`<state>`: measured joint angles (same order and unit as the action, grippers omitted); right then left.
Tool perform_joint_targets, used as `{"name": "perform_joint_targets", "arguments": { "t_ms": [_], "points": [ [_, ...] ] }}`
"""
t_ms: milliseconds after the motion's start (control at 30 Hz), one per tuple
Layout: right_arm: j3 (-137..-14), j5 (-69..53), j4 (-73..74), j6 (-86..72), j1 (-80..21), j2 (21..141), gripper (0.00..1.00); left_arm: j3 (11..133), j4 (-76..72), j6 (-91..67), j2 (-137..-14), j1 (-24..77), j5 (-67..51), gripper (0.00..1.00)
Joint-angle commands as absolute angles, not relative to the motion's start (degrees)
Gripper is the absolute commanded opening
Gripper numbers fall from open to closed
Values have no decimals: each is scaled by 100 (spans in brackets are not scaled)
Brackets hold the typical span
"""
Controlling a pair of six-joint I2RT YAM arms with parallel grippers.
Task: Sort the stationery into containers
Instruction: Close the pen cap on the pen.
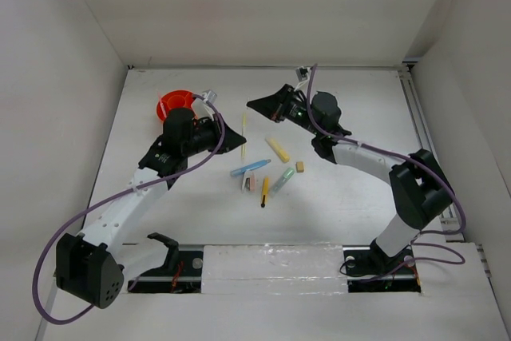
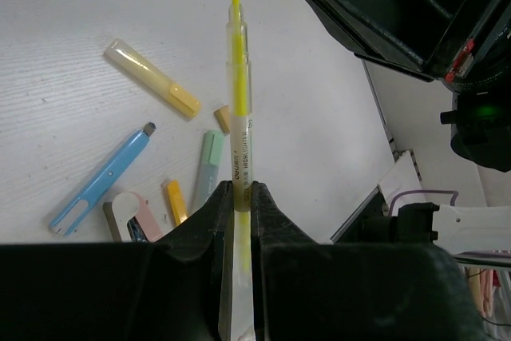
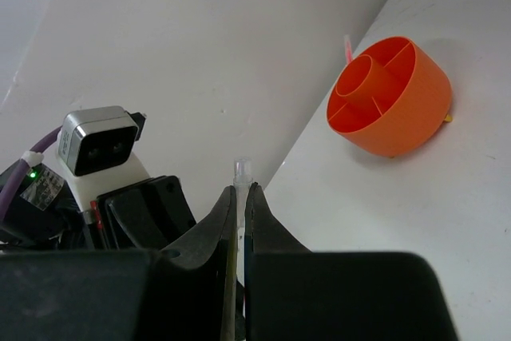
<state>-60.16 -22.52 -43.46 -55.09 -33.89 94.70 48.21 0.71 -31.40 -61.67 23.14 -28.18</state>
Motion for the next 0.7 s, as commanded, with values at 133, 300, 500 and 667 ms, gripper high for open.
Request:
{"name": "perform_joint_targets", "arguments": {
  "t_ms": [133,300,500,667],
  "points": [
    [-6407,-2329,-4808,-5449,-3472,9615,0,4834,-44,-3129,-6003,2294,-2962,0],
    [-6521,-2276,-4860,-5397,-3472,9799,0,4834,-44,-3129,-6003,2294,-3015,0],
    [-6662,-2329,-4860,-5344,-3472,9993,0,4834,-44,-3129,-6003,2294,-3067,0],
    [-6662,-2382,-4922,-5396,-3472,9993,0,4781,-44,-3129,-6003,2294,-3067,0]
  ]
}}
